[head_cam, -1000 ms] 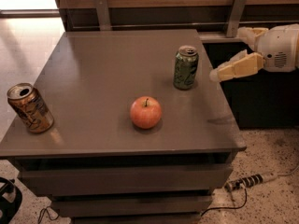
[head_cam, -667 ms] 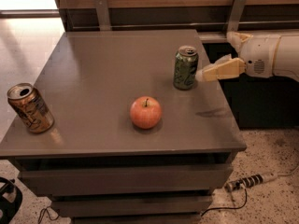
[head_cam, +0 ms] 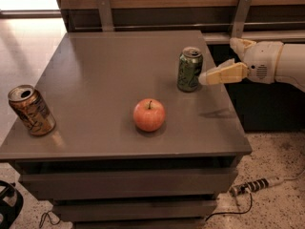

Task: Move green can near orange can

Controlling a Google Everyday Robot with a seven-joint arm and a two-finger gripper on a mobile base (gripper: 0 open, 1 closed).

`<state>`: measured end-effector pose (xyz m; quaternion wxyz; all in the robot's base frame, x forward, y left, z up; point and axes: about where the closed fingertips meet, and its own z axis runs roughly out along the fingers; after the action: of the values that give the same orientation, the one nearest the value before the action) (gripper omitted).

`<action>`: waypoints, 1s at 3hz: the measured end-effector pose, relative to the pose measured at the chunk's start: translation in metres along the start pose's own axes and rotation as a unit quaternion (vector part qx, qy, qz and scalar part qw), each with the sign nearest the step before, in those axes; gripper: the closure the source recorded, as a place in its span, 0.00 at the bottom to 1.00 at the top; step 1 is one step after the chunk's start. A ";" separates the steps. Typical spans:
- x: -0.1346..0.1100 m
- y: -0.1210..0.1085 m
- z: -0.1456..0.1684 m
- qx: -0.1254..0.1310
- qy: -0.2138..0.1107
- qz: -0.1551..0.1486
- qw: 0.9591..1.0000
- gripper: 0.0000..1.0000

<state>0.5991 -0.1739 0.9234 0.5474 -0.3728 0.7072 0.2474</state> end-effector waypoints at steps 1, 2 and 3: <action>0.005 -0.003 0.013 -0.009 -0.026 0.013 1.000 0.00; 0.005 -0.006 0.028 -0.019 -0.051 0.016 0.998 0.00; 0.005 -0.008 0.044 -0.032 -0.072 0.014 0.997 0.00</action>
Offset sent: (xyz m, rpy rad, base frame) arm 0.0333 0.0207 -0.0187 0.1590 -0.0521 0.0473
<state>0.6310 -0.1472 0.9072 0.5813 -0.3614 0.6628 0.3035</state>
